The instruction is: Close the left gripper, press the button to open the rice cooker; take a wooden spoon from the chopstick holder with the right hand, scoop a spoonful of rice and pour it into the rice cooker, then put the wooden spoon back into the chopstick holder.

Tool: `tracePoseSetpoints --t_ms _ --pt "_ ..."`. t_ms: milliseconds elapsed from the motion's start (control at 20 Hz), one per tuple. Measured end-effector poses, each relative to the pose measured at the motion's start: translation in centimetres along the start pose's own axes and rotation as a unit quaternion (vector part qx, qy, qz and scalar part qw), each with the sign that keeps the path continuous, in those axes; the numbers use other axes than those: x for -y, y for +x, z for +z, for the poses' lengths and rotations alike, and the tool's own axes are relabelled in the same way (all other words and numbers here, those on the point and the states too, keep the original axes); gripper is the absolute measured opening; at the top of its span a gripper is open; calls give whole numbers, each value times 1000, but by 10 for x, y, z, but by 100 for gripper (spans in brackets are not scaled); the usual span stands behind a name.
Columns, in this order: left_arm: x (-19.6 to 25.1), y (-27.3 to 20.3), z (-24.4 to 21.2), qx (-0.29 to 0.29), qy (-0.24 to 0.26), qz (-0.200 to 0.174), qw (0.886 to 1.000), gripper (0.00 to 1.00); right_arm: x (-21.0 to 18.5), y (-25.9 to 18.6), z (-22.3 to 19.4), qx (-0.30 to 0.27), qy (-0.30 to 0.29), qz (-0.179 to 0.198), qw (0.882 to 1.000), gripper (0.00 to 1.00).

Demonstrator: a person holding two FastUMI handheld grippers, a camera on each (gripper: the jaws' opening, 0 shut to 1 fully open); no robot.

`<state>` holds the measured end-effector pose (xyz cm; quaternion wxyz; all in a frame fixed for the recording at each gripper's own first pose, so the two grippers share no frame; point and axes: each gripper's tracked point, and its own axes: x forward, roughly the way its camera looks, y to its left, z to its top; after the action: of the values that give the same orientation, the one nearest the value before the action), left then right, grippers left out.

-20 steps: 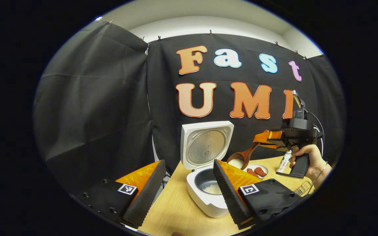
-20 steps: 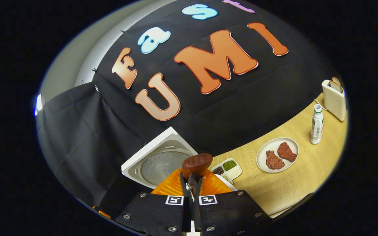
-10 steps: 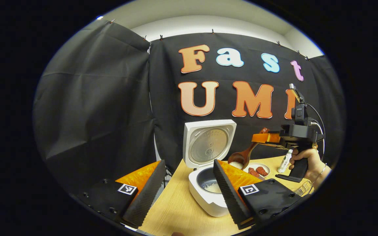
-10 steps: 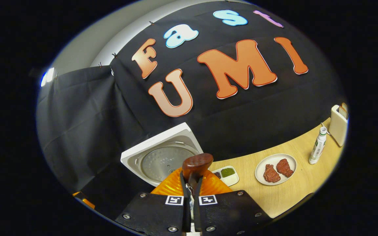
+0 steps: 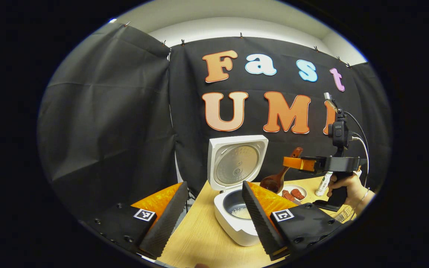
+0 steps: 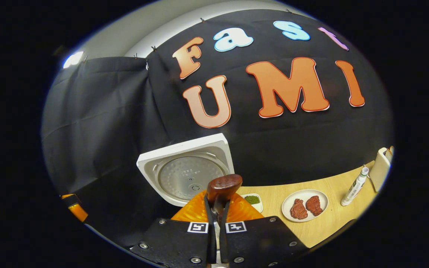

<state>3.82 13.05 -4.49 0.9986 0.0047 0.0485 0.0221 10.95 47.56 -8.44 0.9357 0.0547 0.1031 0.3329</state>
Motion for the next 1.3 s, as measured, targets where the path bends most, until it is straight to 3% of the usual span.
tracePoseSetpoints --t_ms 850,1050,1300 --pt "1 -7 -8 -8 4 5 1000 98 -12 -11 -17 18 -145 26 989 2" --pt "0 -11 -8 -7 1 7 1000 98 -13 -16 -13 17 -98 37 994 3" --pt "-1 -18 -2 6 -10 13 1000 98 7 -31 6 15 18 36 999 3"
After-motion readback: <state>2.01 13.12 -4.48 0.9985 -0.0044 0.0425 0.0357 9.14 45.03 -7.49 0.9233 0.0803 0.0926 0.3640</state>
